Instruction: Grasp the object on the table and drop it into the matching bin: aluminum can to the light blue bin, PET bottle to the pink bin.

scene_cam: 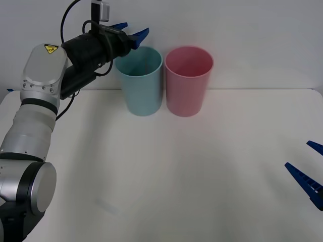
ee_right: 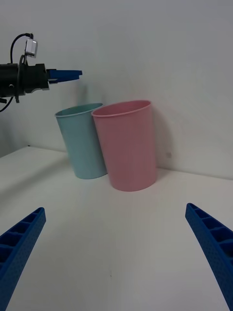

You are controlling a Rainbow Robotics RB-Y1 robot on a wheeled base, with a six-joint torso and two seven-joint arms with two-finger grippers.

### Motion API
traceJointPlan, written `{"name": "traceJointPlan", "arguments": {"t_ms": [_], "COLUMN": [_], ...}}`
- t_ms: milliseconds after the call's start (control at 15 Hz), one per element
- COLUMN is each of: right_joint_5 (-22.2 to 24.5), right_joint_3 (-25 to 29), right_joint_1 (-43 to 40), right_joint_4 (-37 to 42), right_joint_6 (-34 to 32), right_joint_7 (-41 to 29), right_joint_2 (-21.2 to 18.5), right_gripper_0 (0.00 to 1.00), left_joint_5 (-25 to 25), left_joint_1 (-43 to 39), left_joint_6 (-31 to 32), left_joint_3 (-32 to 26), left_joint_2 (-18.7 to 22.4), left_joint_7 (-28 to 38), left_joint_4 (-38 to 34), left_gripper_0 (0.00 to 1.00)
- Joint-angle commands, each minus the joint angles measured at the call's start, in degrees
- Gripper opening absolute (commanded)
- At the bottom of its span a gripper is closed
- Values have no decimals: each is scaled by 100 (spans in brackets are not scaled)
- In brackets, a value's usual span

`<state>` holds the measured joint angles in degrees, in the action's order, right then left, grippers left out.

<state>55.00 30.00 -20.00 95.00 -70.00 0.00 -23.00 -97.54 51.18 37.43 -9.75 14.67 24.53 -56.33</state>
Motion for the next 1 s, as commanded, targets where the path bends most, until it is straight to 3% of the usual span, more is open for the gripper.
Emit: {"name": "traceJointPlan", "arguments": {"t_ms": [67, 333, 1000], "right_joint_5": [0, 0, 0], "right_joint_3": [0, 0, 0], "right_joint_1": [0, 0, 0], "right_joint_4": [0, 0, 0], "right_joint_6": [0, 0, 0], "right_joint_7": [0, 0, 0], "right_joint_2": [0, 0, 0], "right_gripper_0": [100, 100, 100], "left_joint_5": [148, 534, 1835], "left_joint_1": [-38, -231, -2024], "left_joint_6": [1, 1, 45], "left_joint_3": [0, 0, 0], "left_joint_2": [1, 97, 678], "left_joint_7": [-18, -212, -563], "left_joint_4": [0, -97, -1908], "left_gripper_0": [100, 100, 100]}}
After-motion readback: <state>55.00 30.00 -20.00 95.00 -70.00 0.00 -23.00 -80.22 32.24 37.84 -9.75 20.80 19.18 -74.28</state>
